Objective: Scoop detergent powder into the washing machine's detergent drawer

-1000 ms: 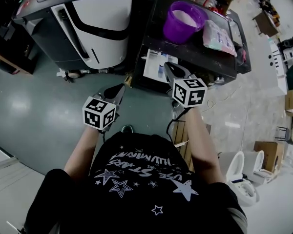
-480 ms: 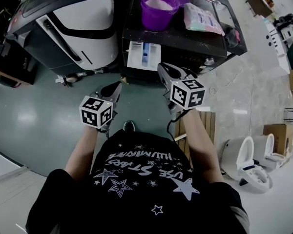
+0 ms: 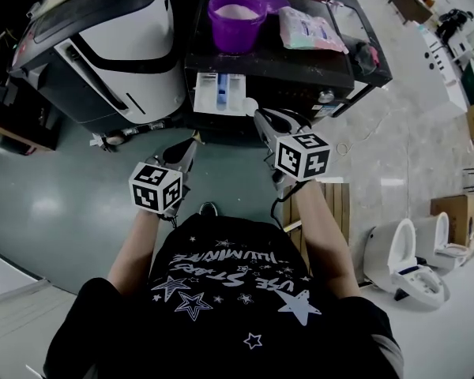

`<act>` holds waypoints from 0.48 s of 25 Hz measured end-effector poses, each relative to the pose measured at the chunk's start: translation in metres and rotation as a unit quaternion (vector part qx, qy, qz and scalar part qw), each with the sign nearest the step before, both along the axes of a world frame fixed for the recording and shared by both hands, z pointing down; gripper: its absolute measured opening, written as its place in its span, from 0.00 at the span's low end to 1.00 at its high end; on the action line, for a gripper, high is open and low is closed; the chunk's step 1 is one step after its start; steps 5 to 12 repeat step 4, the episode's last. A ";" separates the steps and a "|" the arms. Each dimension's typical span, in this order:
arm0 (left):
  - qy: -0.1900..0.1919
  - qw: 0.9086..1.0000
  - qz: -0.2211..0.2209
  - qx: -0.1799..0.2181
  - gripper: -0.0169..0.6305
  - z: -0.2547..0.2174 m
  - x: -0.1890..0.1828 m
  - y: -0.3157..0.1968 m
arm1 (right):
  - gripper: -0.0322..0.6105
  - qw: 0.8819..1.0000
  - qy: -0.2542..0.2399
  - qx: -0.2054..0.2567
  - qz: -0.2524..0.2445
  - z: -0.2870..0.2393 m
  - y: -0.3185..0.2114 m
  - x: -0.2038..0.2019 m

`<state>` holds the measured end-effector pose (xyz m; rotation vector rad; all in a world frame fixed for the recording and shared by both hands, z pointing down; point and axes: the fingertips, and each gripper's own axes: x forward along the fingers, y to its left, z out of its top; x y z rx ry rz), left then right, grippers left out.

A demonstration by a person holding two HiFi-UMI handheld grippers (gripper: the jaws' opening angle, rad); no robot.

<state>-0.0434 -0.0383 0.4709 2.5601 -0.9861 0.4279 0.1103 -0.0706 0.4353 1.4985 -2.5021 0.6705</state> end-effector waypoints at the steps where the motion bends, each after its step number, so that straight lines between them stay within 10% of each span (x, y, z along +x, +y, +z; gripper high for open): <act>1: 0.000 1.000 -0.001 0.001 0.03 0.000 0.000 0.000 | 0.11 1.000 0.000 -0.001 0.002 0.000 0.000 0.001; 12: 0.000 1.000 -0.005 0.001 0.03 -0.001 -0.001 -0.002 | 0.11 1.000 -0.001 -0.002 0.005 0.002 0.000 0.005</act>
